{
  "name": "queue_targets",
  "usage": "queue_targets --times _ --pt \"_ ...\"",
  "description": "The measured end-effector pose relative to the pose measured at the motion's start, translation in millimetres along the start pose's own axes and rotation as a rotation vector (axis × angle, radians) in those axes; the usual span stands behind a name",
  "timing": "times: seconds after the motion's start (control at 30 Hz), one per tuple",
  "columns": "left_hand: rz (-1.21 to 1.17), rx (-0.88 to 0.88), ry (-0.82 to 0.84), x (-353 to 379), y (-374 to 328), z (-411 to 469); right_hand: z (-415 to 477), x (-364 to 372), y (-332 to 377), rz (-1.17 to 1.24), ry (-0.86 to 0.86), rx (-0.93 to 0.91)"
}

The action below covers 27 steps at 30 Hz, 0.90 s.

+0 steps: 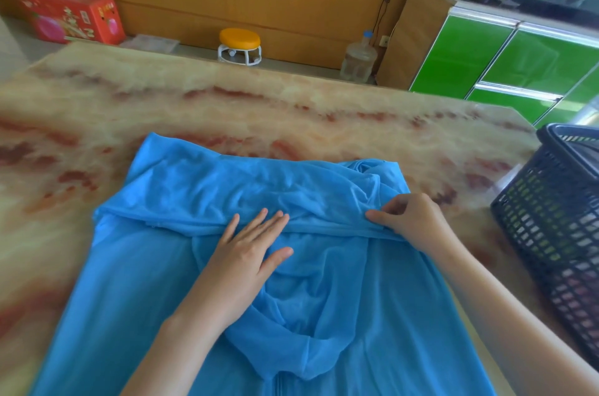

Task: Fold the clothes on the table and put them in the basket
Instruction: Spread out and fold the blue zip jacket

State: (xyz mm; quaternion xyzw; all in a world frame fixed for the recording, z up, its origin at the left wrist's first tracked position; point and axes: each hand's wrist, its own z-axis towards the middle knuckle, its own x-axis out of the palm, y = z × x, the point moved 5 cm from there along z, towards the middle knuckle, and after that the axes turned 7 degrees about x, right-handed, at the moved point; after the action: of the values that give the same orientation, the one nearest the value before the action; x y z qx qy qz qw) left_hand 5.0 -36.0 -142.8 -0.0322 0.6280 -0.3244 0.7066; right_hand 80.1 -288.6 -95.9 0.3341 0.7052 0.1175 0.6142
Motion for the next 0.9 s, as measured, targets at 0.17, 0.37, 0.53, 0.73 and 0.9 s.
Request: queue_targets --times 0.17,0.37,0.53,0.73,0.9 --pt "0.018 0.005 -0.061 5 4 0 -8 3 -5 0.029 0.023 -0.007" --pt "0.049 0.002 -0.041 6 4 0 -9 -2 -4 0.494 -0.059 -0.107" --pt "0.035 0.032 -0.114 6 5 0 -8 -14 0 0.698 0.018 -0.122" --pt "-0.030 0.022 -0.240 -5 7 -1 18 -4 -18 0.093 0.086 -0.070" --pt "0.036 -0.006 -0.215 -2 11 -3 22 -8 -14 -0.064 -0.003 -0.025"
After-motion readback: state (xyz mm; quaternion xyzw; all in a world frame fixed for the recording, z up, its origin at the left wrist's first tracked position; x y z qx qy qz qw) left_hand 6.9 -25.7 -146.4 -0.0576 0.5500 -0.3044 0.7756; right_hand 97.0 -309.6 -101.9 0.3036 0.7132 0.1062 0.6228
